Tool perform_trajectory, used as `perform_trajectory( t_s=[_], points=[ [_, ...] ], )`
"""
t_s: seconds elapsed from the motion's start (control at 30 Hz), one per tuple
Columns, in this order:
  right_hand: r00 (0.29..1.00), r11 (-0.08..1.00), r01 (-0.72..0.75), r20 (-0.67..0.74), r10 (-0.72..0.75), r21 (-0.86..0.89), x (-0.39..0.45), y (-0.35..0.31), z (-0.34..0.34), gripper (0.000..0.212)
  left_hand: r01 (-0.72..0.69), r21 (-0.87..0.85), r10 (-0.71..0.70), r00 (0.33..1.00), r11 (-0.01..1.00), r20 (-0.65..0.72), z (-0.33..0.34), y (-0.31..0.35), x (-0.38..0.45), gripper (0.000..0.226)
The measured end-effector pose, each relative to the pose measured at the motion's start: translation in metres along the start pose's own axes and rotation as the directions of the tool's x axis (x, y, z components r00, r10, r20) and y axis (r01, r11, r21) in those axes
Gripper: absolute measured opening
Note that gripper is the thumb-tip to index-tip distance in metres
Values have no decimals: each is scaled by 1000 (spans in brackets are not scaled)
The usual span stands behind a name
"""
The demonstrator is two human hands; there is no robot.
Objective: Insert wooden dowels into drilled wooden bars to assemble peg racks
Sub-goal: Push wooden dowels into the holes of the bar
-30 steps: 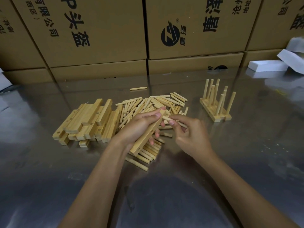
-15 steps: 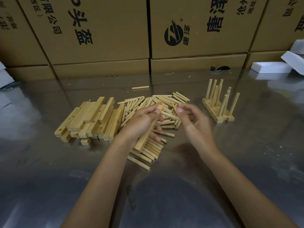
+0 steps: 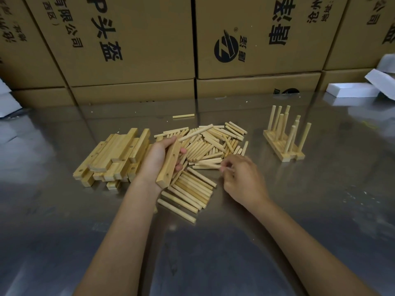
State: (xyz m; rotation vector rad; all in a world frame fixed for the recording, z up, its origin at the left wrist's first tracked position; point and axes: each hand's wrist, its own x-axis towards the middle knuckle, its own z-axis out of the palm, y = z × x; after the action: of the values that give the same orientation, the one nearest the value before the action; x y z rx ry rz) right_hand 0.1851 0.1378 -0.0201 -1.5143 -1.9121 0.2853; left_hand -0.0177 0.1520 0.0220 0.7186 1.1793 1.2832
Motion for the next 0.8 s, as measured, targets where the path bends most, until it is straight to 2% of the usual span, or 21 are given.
perform_trajectory(
  t_s=[0.07, 0.17, 0.23, 0.3, 0.43, 0.5, 0.63, 0.8],
  points=[
    [999, 991, 31, -39, -26, 133, -3, -1, -8, 12, 6, 8, -5, 1000, 1000, -3, 3, 0, -3, 28],
    [969, 918, 244, -109, -221, 311, -11, -11, -15, 29, -3, 28, 2, 1000, 1000, 30, 8, -2, -7, 28],
    [939, 887, 344, -109, -326, 307, -13, -20, -12, 44, -16, 75, 13, 999, 997, 41, 13, -4, -10, 28],
    [928, 892, 372, -74, -365, 257, -14, -26, -8, 52, -30, 124, 27, 999, 992, 29, 17, -5, -11, 26],
    [928, 900, 371, -136, -348, 229, -16, -28, -10, 42, -35, 195, 42, 999, 980, -29, 24, -8, -12, 31],
    [926, 901, 368, -175, -334, 230, -17, -27, -13, 36, -31, 229, 41, 998, 973, -41, 28, -11, -12, 26],
    [922, 903, 363, -229, -312, 230, -14, -23, -19, 26, -25, 244, 24, 1000, 969, 7, 36, -15, -15, 28],
    [916, 909, 381, -205, -345, 171, -14, -22, -20, 27, -20, 277, 16, 1000, 961, 16, 38, -15, -15, 31]
  ],
)
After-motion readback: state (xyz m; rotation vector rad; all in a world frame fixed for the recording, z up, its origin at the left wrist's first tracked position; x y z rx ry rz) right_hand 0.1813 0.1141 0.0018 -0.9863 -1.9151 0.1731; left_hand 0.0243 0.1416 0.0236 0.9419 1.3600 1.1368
